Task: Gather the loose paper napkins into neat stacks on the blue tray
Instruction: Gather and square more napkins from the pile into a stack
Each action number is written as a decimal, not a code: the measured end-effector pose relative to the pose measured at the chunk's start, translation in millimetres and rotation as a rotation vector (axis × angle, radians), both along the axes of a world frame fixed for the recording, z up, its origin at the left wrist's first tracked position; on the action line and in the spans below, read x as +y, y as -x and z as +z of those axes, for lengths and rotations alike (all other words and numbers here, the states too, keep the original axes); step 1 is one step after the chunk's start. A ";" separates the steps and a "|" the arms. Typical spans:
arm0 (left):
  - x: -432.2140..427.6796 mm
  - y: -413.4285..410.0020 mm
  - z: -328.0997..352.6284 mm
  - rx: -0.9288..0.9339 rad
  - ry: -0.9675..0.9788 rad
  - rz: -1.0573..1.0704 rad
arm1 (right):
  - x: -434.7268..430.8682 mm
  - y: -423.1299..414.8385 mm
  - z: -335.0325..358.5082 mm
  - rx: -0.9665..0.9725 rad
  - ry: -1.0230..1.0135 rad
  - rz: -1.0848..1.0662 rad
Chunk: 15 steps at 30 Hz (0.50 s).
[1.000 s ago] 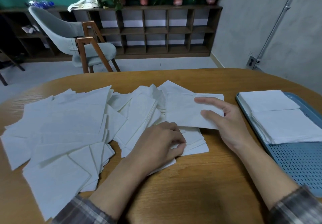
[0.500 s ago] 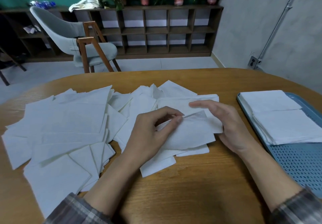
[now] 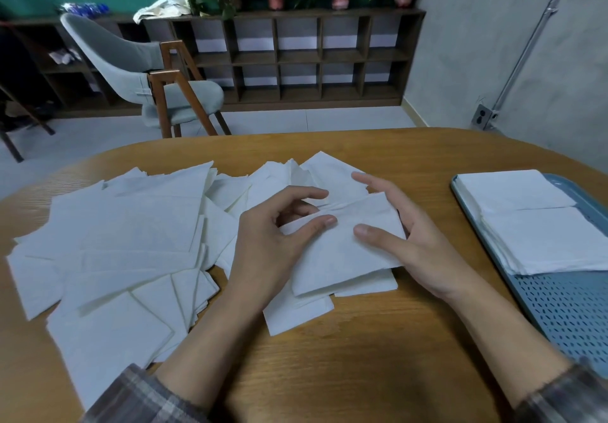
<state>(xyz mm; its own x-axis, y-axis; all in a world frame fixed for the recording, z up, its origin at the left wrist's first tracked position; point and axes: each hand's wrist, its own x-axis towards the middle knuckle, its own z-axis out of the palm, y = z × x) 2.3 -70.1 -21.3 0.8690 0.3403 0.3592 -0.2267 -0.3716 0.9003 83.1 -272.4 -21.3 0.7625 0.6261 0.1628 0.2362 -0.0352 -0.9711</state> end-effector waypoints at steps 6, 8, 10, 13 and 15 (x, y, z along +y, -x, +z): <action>-1.3 -0.8 -4.0 -0.049 -0.108 0.034 | 2.2 2.7 2.7 -0.086 0.073 -0.014; -2.6 -1.3 -6.4 -0.119 -0.213 0.092 | 2.7 3.1 2.2 -0.089 0.049 -0.034; -2.2 -3.6 -7.5 -0.153 -0.285 0.172 | 1.3 1.5 3.2 -0.051 -0.051 -0.072; -1.4 -3.0 -1.5 0.048 -0.016 0.038 | -2.7 -4.0 5.5 0.137 -0.274 -0.054; -2.0 -1.1 2.3 0.176 0.231 -0.139 | -2.9 -6.7 4.7 0.191 -0.311 -0.066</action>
